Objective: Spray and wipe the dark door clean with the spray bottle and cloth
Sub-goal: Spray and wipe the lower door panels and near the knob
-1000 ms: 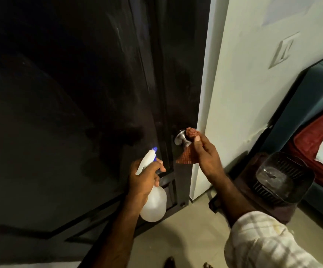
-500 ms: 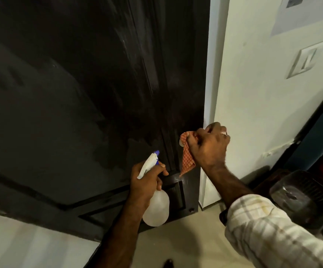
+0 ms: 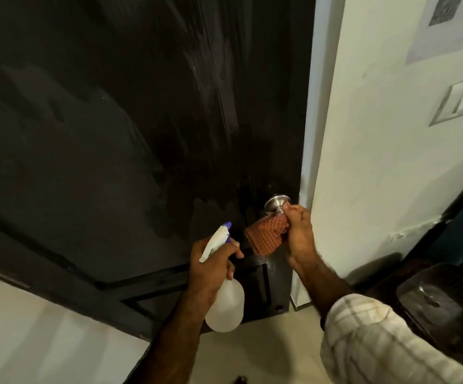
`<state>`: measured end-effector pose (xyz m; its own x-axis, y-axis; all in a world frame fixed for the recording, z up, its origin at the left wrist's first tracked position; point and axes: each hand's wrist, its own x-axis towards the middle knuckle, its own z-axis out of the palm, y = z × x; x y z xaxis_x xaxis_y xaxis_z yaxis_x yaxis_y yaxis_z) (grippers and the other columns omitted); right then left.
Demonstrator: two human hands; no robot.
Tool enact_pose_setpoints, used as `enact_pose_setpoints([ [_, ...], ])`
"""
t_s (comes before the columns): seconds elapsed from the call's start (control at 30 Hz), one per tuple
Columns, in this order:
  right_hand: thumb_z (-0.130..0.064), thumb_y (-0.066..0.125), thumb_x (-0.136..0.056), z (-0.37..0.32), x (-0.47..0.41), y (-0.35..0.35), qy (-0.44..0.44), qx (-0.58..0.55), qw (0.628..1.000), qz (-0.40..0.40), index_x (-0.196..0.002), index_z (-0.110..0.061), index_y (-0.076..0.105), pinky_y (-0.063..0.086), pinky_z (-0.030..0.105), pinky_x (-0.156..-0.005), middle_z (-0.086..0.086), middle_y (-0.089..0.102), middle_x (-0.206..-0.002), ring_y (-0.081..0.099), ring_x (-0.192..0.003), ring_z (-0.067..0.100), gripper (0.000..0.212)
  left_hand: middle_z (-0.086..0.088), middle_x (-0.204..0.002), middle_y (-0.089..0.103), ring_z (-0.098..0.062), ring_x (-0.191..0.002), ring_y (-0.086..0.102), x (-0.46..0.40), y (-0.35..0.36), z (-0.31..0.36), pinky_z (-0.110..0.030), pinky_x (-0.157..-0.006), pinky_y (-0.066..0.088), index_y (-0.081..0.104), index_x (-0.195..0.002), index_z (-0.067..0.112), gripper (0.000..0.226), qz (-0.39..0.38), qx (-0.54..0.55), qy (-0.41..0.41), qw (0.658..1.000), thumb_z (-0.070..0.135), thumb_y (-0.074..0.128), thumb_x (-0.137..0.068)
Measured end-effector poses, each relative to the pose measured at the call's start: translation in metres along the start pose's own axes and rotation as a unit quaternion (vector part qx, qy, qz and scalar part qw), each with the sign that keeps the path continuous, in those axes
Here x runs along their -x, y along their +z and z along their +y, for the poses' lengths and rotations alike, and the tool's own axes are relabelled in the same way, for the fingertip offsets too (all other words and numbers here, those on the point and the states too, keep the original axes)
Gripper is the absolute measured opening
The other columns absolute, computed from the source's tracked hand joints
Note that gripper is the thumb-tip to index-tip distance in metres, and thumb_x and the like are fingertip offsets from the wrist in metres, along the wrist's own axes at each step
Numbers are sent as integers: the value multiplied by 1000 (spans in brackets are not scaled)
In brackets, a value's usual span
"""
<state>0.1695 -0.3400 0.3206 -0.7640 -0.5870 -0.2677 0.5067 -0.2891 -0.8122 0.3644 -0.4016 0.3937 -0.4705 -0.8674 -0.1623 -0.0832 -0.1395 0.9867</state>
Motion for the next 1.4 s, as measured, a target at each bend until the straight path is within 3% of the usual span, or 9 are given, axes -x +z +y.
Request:
enact_pose_setpoints([
  [0.13,-84,73,-72,2,9,23,183,-264,947,2,-135,-6,70,59,56,-96,20,74,-116,74,-104,36,100,-11,-79,75,-16,-45,52,-2,0,0,-26,-44,44,64,-110,11,19,10,-11,-18,1000,4,72,-95],
  [0.3,-68,38,-102,-3,3,34,187,-265,944,57,-102,-10,74,55,38,-68,10,73,-71,73,-61,29,67,-14,-79,74,-18,-47,53,-7,-3,2,-25,-43,44,67,-109,4,14,10,-18,-1,1000,3,72,-95],
  [0.47,-41,59,-104,15,0,23,-60,113,984,121,-125,-21,58,53,29,-72,2,68,-104,70,-102,35,29,-13,-79,75,-18,-46,52,-9,-4,0,-26,-43,44,68,-106,5,11,9,-22,6,1000,3,70,-96],
  [0.7,-40,70,-96,-6,-10,-17,-416,722,553,-3,-137,-25,57,53,49,-90,15,53,-131,56,-112,35,45,-19,-84,75,-20,-48,52,-10,10,-11,-26,-43,44,63,-118,6,25,-11,-15,-23,1000,6,73,-95],
  [0.9,-19,78,-82,-33,-21,-22,-539,782,197,-243,-108,-21,79,49,61,-102,10,65,-134,60,-126,42,25,-17,-85,75,-18,-50,53,-7,22,-6,-25,-45,44,59,-118,14,28,-28,-10,-24,999,6,73,-95],
  [1.0,-20,88,-75,-47,-29,-25,-544,775,134,-291,-113,-29,80,50,60,-105,2,66,-137,61,-130,38,40,-12,-82,75,-19,-51,54,-6,21,0,-26,-46,45,58,-116,18,28,-32,-11,-19,999,6,73,-96],
  [1.13,-23,66,-94,-55,-39,-35,-573,725,225,-308,-143,-28,64,38,65,-114,1,61,-143,54,-137,33,49,-14,-82,75,-21,-53,55,-6,15,4,-28,-46,45,60,-117,14,25,-18,-20,-8,1000,5,72,-96],
  [1.33,-41,63,-106,8,-3,-33,-206,250,942,-91,-141,-29,53,60,64,-93,11,60,-133,69,-110,32,38,-13,-77,74,-24,-51,52,-6,6,5,-28,-46,42,68,-96,15,13,-13,-24,17,999,1,70,-97],
  [1.4,-44,59,-107,15,9,-9,-6,-72,996,-47,-146,-23,51,56,68,-99,21,64,-137,71,-115,40,45,-14,-79,75,-22,-51,54,-7,3,1,-27,-44,43,66,-109,10,15,-6,-34,3,999,3,72,-96],
])
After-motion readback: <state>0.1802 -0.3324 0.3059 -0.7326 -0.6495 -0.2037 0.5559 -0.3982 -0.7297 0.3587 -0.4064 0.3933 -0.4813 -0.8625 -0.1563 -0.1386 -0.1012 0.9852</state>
